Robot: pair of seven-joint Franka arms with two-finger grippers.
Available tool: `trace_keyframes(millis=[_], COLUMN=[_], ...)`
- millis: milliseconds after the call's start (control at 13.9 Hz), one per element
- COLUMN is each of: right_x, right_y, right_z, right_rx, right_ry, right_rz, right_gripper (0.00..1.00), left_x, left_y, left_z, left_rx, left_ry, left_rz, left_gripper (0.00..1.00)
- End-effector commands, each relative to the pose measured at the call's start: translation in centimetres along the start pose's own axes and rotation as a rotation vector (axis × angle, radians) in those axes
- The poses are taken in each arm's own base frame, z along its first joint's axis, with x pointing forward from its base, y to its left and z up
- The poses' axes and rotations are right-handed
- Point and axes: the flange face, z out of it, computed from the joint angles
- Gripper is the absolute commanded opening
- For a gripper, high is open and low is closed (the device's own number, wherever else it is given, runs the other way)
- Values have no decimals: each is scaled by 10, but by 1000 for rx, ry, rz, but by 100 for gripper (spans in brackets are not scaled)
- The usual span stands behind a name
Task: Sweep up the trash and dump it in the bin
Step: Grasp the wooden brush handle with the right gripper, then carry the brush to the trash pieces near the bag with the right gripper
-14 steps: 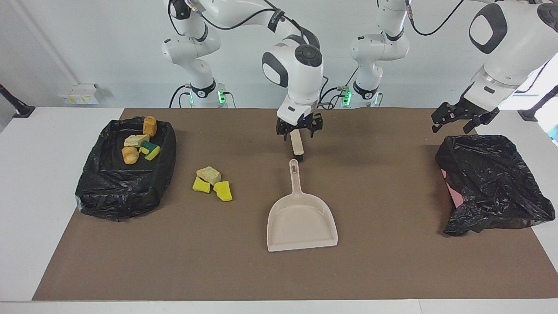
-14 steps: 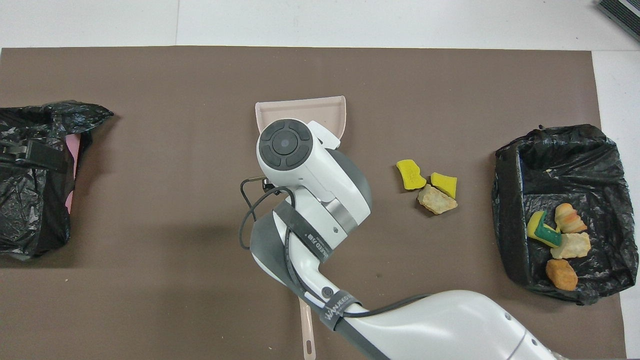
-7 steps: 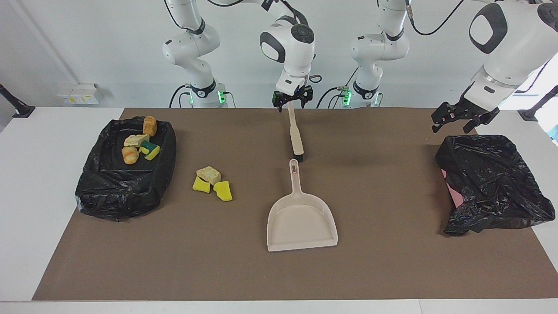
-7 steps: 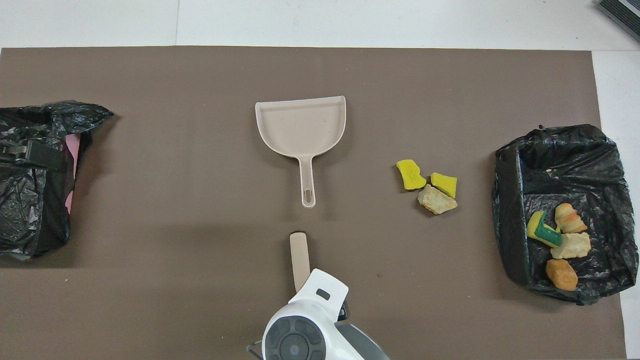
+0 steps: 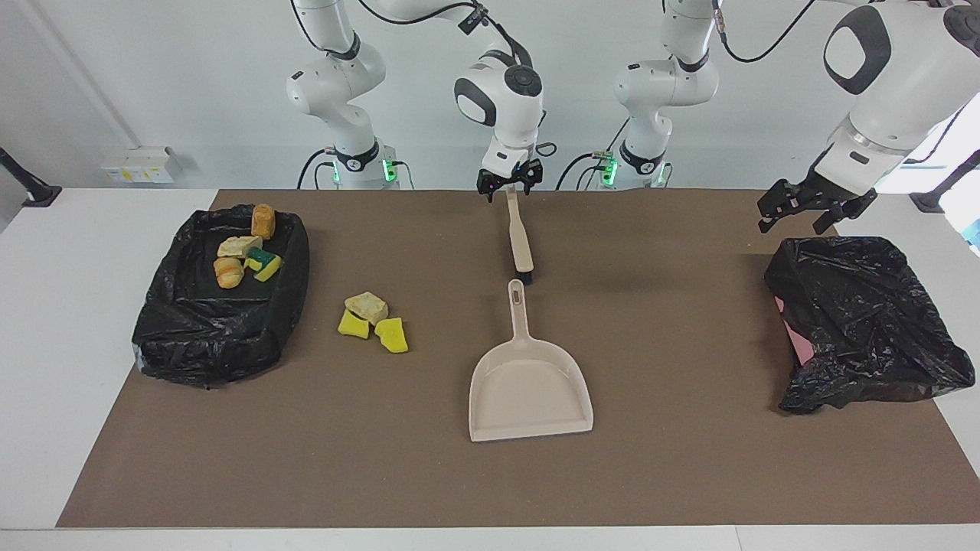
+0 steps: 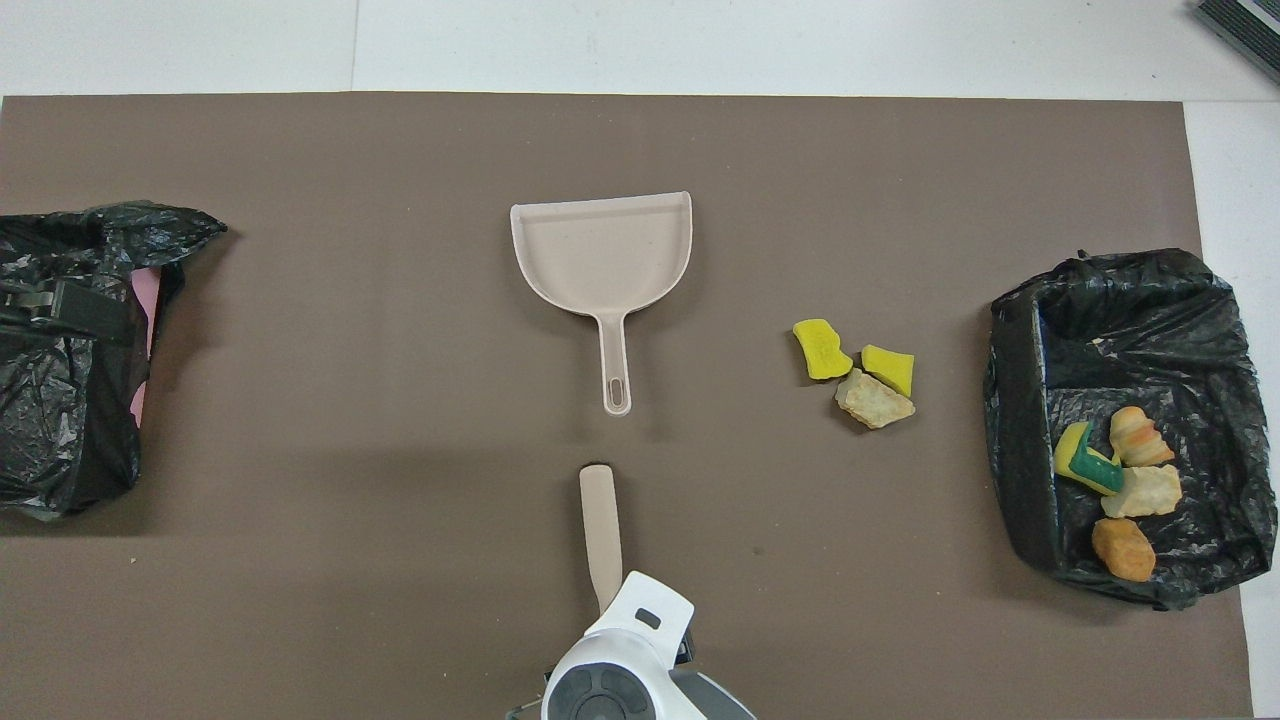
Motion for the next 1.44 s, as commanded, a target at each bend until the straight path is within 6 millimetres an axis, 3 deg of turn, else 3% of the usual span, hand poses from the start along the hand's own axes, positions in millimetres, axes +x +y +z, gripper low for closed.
trace_keyframes(millis=[0,287,359,718,861,1005,1220,1364], right_x=[-3,-6,-6,-2,-3,-8,-7,-4], right_y=[-8,-9,-10,-9,-6,5,56,104], right_z=[13,14,13,10,1,-26,-75,-106], right_rx=[24,16,16,19,16,8,-19,-32], right_ry=[-1,-11,-9,-7,-4,5,-5,-22], right_rz=[34,31,31,64,66,67,53,59], right_gripper=[97,6,0,0,0,0,0,0], left_x=[-3,-3,-3,-3,-3,-3,-3,-3], left_y=[-3,-3,-3,-3,-3,-3,-3,-3], left_z=[-3,-3,-3,-3,-3,-3,-3,-3], left_rx=[21,21,21,21,21,21,21,21], left_ry=[1,1,1,1,1,1,1,1], left_rz=[-11,-11,-11,-11,-11,-11,-11,-11], left_gripper=[100,100,100,100,100,100,100,100])
